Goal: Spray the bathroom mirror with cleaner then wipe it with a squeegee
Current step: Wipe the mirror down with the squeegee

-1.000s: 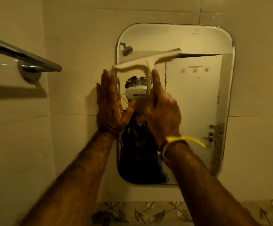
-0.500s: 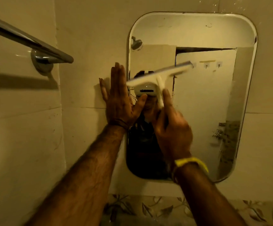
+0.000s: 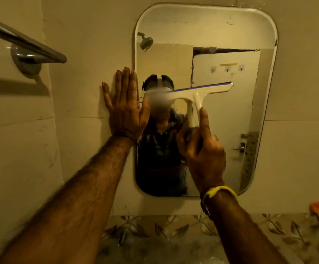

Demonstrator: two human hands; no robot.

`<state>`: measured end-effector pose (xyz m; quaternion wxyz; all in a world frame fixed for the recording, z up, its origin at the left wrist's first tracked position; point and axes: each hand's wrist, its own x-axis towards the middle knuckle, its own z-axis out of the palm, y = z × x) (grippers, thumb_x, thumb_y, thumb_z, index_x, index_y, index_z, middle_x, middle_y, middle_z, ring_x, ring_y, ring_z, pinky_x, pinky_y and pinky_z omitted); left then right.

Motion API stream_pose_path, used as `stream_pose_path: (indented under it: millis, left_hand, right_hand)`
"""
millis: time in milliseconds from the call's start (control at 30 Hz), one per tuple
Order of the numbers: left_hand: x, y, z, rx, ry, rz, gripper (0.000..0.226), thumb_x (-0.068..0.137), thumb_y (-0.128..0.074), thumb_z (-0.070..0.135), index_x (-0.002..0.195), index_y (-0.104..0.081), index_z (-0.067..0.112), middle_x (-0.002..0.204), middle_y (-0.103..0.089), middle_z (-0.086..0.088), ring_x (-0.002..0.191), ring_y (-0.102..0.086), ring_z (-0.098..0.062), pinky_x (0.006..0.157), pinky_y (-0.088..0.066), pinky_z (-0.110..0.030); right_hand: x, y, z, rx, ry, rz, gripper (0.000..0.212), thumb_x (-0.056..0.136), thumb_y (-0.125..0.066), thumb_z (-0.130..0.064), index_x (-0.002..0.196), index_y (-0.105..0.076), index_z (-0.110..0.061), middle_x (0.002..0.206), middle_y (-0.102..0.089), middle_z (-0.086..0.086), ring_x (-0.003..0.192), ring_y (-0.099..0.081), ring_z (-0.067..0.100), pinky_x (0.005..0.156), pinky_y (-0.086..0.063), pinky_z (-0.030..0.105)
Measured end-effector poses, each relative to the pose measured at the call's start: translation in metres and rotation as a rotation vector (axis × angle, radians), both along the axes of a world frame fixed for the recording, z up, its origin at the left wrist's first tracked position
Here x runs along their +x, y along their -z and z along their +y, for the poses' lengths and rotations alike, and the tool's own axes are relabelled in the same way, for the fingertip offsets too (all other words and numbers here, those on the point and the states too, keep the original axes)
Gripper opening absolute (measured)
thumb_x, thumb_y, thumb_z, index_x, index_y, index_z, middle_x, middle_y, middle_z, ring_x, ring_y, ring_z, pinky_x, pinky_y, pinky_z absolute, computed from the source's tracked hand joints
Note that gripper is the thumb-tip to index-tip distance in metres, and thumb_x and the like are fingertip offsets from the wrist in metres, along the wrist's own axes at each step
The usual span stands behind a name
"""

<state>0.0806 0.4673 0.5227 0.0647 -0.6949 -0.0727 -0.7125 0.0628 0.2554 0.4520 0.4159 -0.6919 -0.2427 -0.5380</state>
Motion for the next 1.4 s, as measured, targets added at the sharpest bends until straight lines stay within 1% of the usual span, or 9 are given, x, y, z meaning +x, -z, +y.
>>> stream_pose_path:
  millis: [233, 467, 667, 767, 867, 933, 1100, 1300, 1400]
  left_hand:
    - [-0.002, -0.003, -0.008, -0.022, 0.028, 0.002, 0.071, 0.098, -0.046, 0.045, 0.156, -0.029, 0.008, 0.163, -0.03, -0.014, 0.152, -0.025, -0.031, 0.121, -0.014, -0.064]
    - [-0.003, 0.016, 0.0, 0.057, 0.106, -0.001, 0.073, 0.098, -0.046, 0.044, 0.158, -0.022, 0.011, 0.165, -0.024, -0.014, 0.154, -0.019, -0.03, 0.122, -0.006, -0.059]
    - [-0.005, 0.013, -0.002, 0.059, 0.125, 0.002, 0.074, 0.097, -0.044, 0.048, 0.158, -0.023, 0.012, 0.164, -0.025, -0.014, 0.153, -0.02, -0.032, 0.122, -0.005, -0.059]
    - [-0.006, 0.013, -0.001, 0.055, 0.118, -0.001, 0.074, 0.097, -0.042, 0.049, 0.158, -0.023, 0.012, 0.165, -0.024, -0.014, 0.154, -0.019, -0.032, 0.122, -0.003, -0.057]
    - [-0.005, 0.015, -0.002, 0.058, 0.108, -0.003, 0.075, 0.097, -0.041, 0.051, 0.158, -0.022, 0.013, 0.165, -0.024, -0.014, 0.154, -0.019, -0.031, 0.122, -0.001, -0.055]
    - [-0.005, 0.014, -0.002, 0.055, 0.09, 0.006, 0.075, 0.097, -0.038, 0.054, 0.159, -0.02, 0.015, 0.165, -0.023, -0.013, 0.154, -0.018, -0.031, 0.122, -0.003, -0.056]
    - [-0.006, 0.013, -0.003, 0.037, 0.089, 0.05, 0.079, 0.097, -0.028, 0.064, 0.16, -0.017, 0.018, 0.167, -0.02, -0.01, 0.155, -0.015, -0.029, 0.123, 0.008, -0.048]
    - [-0.01, 0.01, -0.002, 0.023, 0.095, 0.13, 0.087, 0.094, -0.034, 0.069, 0.161, -0.011, 0.017, 0.168, -0.012, -0.009, 0.156, -0.008, -0.03, 0.12, 0.019, -0.041]
    - [-0.014, 0.011, -0.005, 0.005, 0.088, 0.177, 0.09, 0.094, -0.034, 0.07, 0.161, -0.008, 0.015, 0.169, -0.008, -0.01, 0.156, -0.005, -0.031, 0.12, 0.015, -0.049]
  right_hand:
    - [0.024, -0.075, -0.017, 0.213, 0.034, -0.031, 0.066, 0.09, -0.026, -0.042, 0.152, -0.028, -0.024, 0.064, -0.06, 0.005, 0.055, -0.058, 0.02, 0.058, -0.057, 0.04]
    - [0.015, 0.009, -0.028, 0.178, -0.086, 0.078, 0.059, 0.099, -0.037, -0.029, 0.153, -0.015, -0.033, 0.073, -0.065, 0.008, 0.063, -0.064, 0.023, 0.062, -0.059, 0.041]
    - [0.054, -0.093, -0.05, 0.403, 0.012, 0.089, 0.056, 0.098, -0.034, -0.025, 0.153, -0.024, -0.029, 0.071, -0.065, 0.006, 0.057, -0.067, 0.02, 0.053, -0.059, 0.036]
    - [0.037, -0.053, -0.04, 0.374, 0.064, 0.118, 0.06, 0.098, -0.037, -0.023, 0.155, -0.02, -0.022, 0.071, -0.061, 0.007, 0.059, -0.061, 0.017, 0.054, -0.057, 0.034]
    - [0.018, 0.004, -0.026, 0.312, 0.047, 0.135, 0.059, 0.099, -0.038, -0.026, 0.155, -0.021, -0.019, 0.062, -0.051, -0.001, 0.049, -0.044, 0.005, 0.044, -0.037, 0.015]
    - [0.018, -0.004, -0.03, 0.278, 0.085, 0.131, 0.057, 0.101, -0.04, -0.024, 0.154, -0.023, -0.017, 0.057, -0.042, -0.009, 0.046, -0.038, 0.0, 0.041, -0.03, 0.009]
    - [0.023, -0.083, -0.054, 0.298, 0.184, 0.127, 0.05, 0.1, -0.042, -0.021, 0.149, -0.037, -0.019, 0.057, -0.035, -0.022, 0.042, -0.045, 0.0, 0.036, -0.027, 0.007]
    - [-0.004, -0.031, -0.057, 0.19, 0.172, 0.253, 0.051, 0.101, -0.041, -0.023, 0.151, -0.032, -0.025, 0.059, -0.045, -0.013, 0.049, -0.05, 0.002, 0.039, -0.034, 0.015]
    - [-0.009, -0.04, -0.06, 0.157, 0.182, 0.256, 0.048, 0.101, -0.042, -0.022, 0.148, -0.037, -0.023, 0.061, -0.043, -0.015, 0.049, -0.048, 0.001, 0.038, -0.033, 0.013]
